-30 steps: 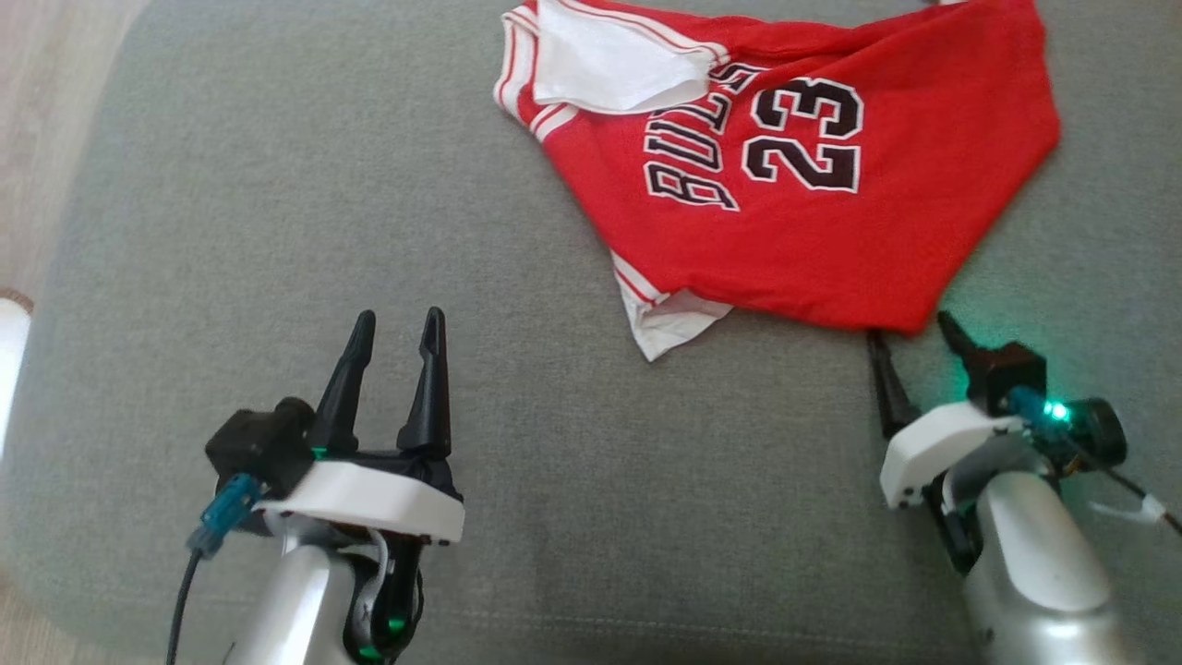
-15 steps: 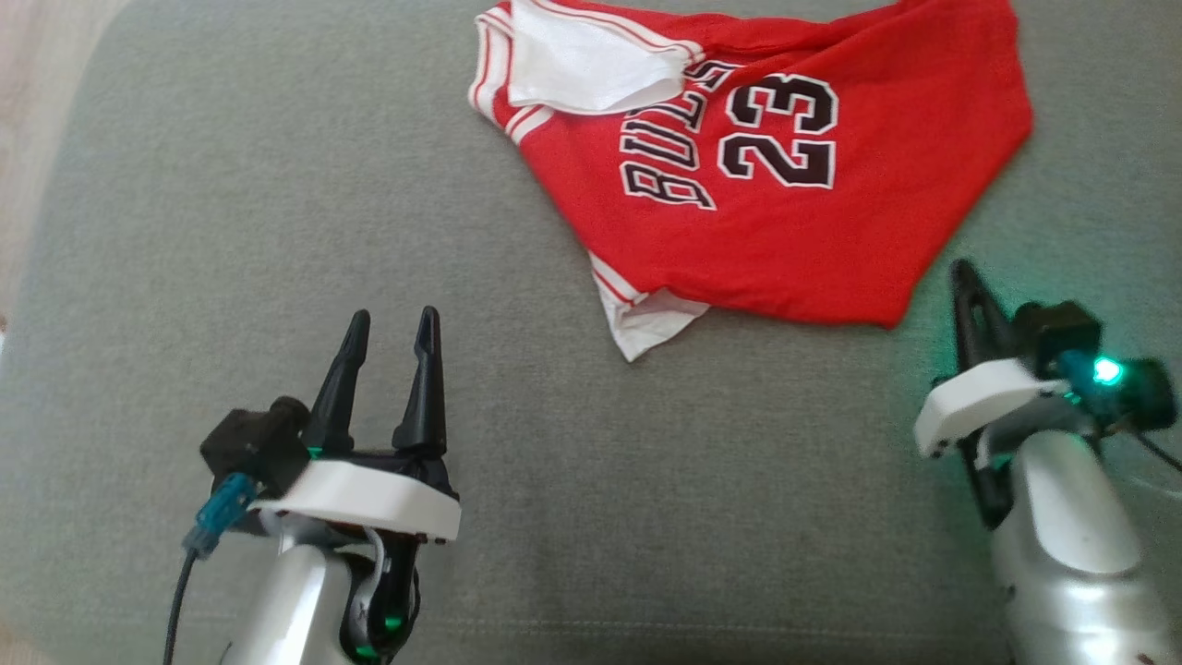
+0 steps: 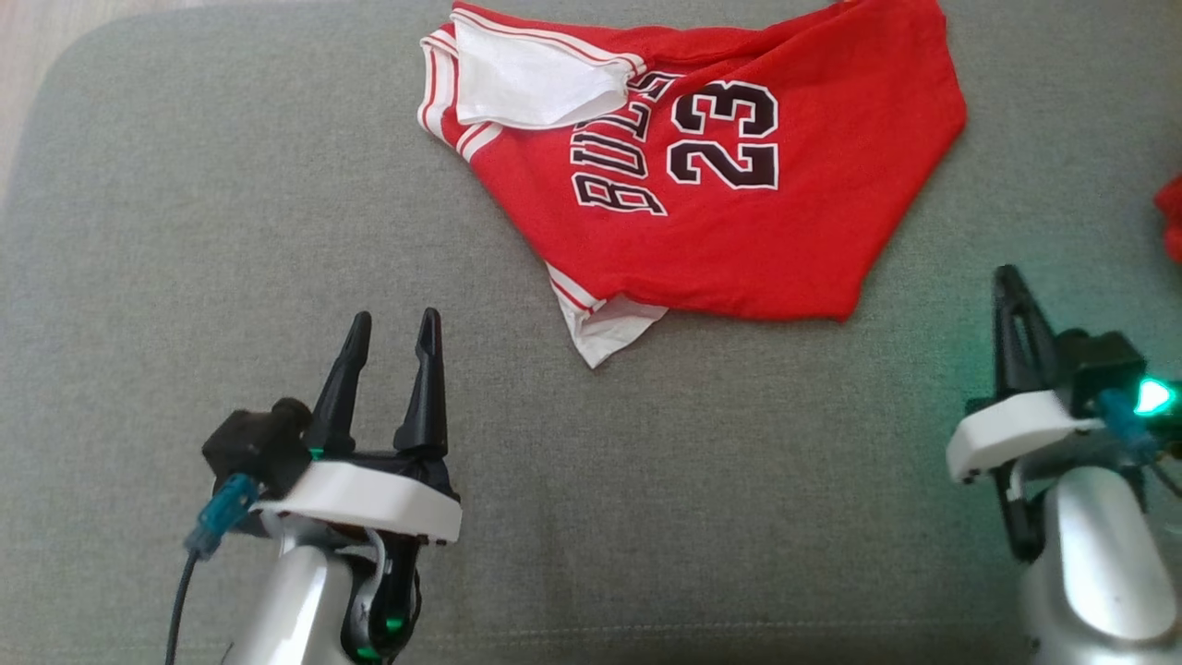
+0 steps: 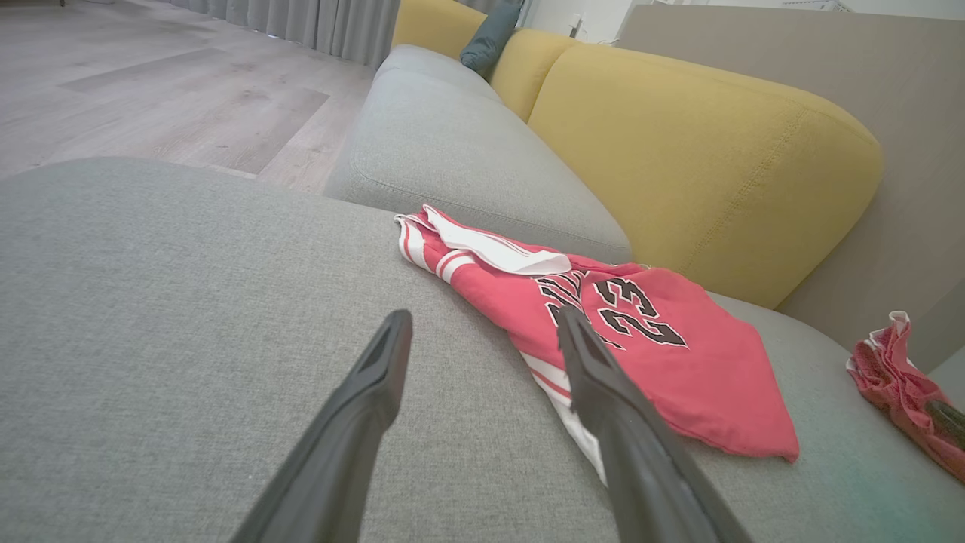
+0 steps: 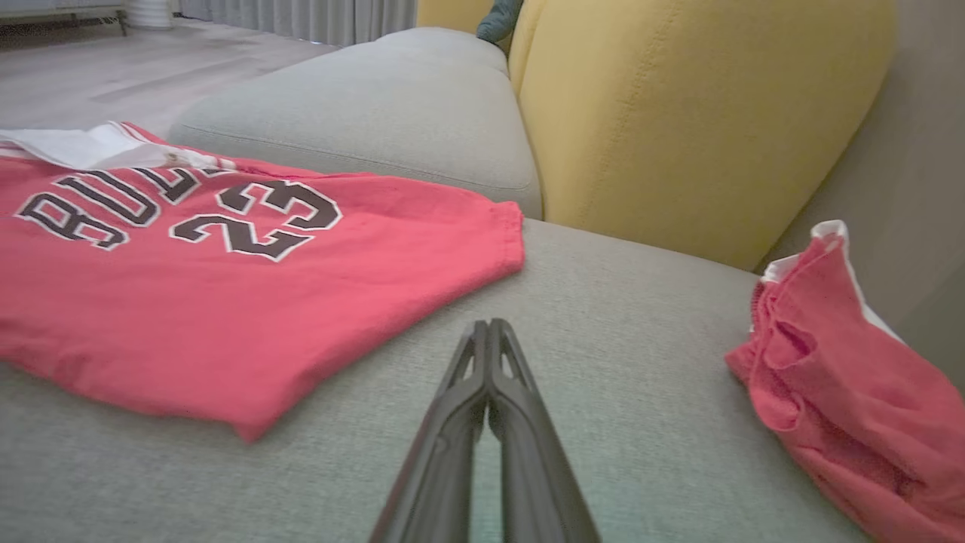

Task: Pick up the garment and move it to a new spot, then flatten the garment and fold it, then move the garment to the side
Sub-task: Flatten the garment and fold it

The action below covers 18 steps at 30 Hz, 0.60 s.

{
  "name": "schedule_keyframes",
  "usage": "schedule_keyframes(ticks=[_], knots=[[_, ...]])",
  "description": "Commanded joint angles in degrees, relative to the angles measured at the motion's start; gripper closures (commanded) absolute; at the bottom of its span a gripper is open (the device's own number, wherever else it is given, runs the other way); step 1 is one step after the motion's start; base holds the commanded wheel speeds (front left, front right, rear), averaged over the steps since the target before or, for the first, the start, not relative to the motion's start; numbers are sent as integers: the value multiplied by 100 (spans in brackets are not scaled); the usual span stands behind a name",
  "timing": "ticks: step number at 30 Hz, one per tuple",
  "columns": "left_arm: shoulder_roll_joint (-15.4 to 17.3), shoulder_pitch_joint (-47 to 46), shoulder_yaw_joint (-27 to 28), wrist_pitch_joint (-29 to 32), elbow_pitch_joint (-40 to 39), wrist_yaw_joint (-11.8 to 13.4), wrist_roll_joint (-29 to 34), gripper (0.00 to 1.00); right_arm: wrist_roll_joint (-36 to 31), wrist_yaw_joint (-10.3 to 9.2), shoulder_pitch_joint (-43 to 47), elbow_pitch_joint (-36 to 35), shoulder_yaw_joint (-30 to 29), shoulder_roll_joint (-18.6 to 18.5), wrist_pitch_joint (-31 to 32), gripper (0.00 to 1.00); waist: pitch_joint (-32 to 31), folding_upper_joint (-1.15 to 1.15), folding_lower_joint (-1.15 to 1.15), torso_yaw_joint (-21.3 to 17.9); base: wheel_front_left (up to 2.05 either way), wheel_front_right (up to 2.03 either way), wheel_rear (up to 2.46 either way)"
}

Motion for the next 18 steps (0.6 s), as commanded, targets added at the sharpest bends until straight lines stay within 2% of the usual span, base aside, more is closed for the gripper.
schedule_keyframes(ticks=[1,2,3,4,5,10,18], knots=[[28,-83,158,-70,-142,1,12,0,131,37,15,-216,275,8,44,93,-13,0,0,33,0,0,0],[28,-82,150,-70,-137,-2,17,0,195,37,57,-204,363,8,67,65,-19,0,0,59,0,0,0],[28,-80,147,-70,-132,-2,23,0,241,37,91,-184,450,8,82,41,-25,0,0,85,0,0,0],[28,-78,142,-70,-128,-3,28,0,273,37,121,-145,540,8,105,10,-28,0,0,115,0,0,0],[28,-76,138,-70,-127,-2,31,0,297,37,142,-94,623,8,126,0,-30,0,0,145,0,0,0],[28,-65,125,-70,-135,3,29,0,302,37,177,266,987,8,237,0,-7,0,0,313,0,0,0],[28,-80,106,-70,-163,14,4,0,89,37,-166,950,1072,8,276,0,83,0,0,471,0,0,0]])
